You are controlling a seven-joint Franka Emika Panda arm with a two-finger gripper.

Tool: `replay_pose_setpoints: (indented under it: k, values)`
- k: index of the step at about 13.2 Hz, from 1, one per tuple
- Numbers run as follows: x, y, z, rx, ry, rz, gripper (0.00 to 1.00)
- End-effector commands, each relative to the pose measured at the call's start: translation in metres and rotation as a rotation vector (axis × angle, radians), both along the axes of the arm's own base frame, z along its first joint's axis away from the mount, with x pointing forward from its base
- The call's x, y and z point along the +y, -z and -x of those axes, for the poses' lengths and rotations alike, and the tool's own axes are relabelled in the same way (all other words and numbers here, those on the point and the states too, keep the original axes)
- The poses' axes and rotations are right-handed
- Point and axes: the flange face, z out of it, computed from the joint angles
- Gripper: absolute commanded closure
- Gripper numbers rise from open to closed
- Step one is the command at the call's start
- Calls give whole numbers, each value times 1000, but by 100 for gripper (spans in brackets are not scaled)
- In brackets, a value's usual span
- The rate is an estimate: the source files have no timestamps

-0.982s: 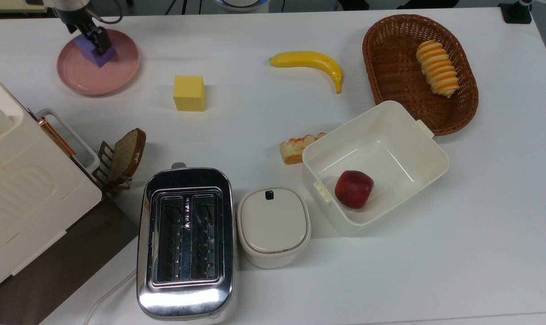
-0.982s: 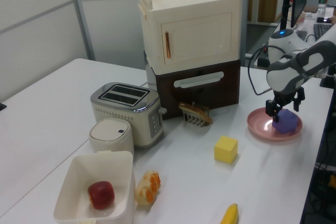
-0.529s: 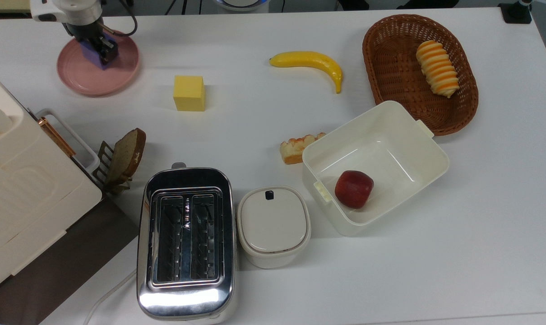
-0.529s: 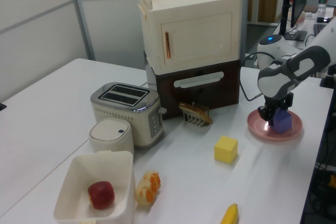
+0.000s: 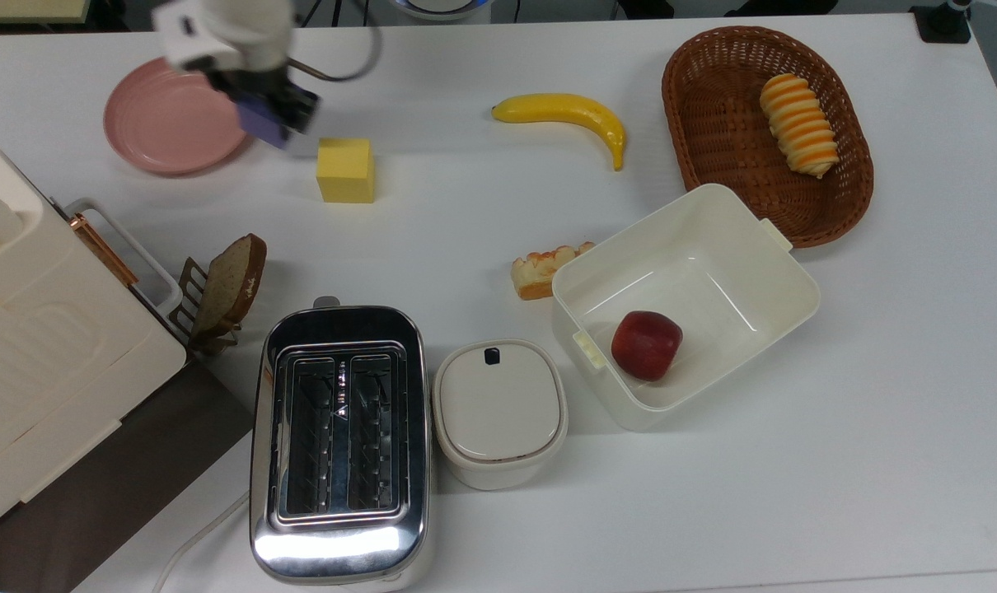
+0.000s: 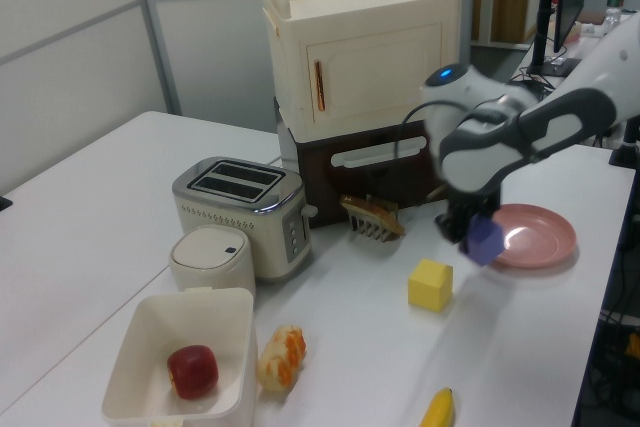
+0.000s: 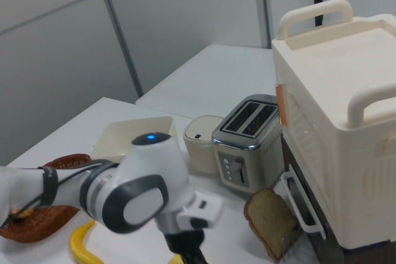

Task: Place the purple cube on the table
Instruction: 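Carry the purple cube off the plate beside the yellow cube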

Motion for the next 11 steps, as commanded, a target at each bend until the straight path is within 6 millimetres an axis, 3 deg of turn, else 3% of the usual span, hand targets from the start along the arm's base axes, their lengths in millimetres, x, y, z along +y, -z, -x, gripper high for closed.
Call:
replay_pose_setpoints:
  k: [1,4,5,7,8,9,11]
  values:
    - [49,18,-11,38,-56,21,71]
    - [92,20,-22,-4,-51,32,58]
    - [116,18,-25,-24,-70,33,52]
    - [145,11,-32,-67,-60,33,23]
    - [155,4,-38,-93,-55,34,0]
    - [168,-3,-43,-112,-73,32,0]
    - [172,-11,-50,-129,-81,30,0]
